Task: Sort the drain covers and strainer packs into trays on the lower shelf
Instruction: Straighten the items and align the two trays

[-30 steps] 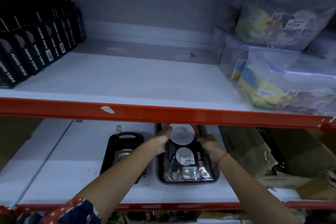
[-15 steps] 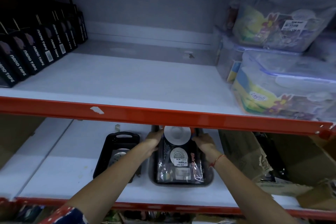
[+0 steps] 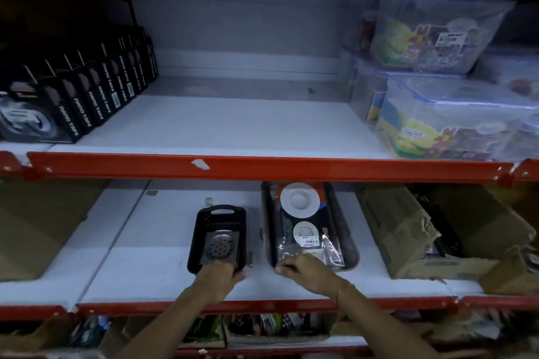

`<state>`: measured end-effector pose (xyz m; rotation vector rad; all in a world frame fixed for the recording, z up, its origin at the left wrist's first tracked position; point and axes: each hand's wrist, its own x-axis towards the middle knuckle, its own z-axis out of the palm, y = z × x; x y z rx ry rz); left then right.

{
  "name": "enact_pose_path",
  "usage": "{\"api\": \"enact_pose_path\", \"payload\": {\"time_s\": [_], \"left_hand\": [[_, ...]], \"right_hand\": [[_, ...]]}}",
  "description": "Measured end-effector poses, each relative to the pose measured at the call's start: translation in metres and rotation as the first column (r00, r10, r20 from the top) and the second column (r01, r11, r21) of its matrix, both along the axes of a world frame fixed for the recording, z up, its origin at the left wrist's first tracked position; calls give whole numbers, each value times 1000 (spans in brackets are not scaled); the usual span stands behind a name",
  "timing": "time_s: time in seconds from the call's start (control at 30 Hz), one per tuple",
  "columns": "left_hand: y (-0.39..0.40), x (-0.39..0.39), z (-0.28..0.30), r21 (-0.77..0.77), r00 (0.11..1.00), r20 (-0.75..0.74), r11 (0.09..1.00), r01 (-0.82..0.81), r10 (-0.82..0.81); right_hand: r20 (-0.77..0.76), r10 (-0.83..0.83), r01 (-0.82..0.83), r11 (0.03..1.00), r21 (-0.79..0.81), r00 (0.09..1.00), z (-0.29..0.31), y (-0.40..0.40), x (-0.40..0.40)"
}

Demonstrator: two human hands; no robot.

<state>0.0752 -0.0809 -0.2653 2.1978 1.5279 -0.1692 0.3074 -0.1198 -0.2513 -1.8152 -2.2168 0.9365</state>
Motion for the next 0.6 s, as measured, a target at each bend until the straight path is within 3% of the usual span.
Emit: {"api": "enact_pose_path", "payload": {"time_s": [0.13, 0.6], "left_hand": [[-9, -1, -3, 83, 981, -186, 994, 70, -53], [-49, 8, -7, 126, 983, -137, 983, 137, -120]], "right_hand": [[190, -22, 6, 996, 85, 982, 0, -9, -11], [193, -50, 20, 987, 158, 980, -11, -52, -31]]}}
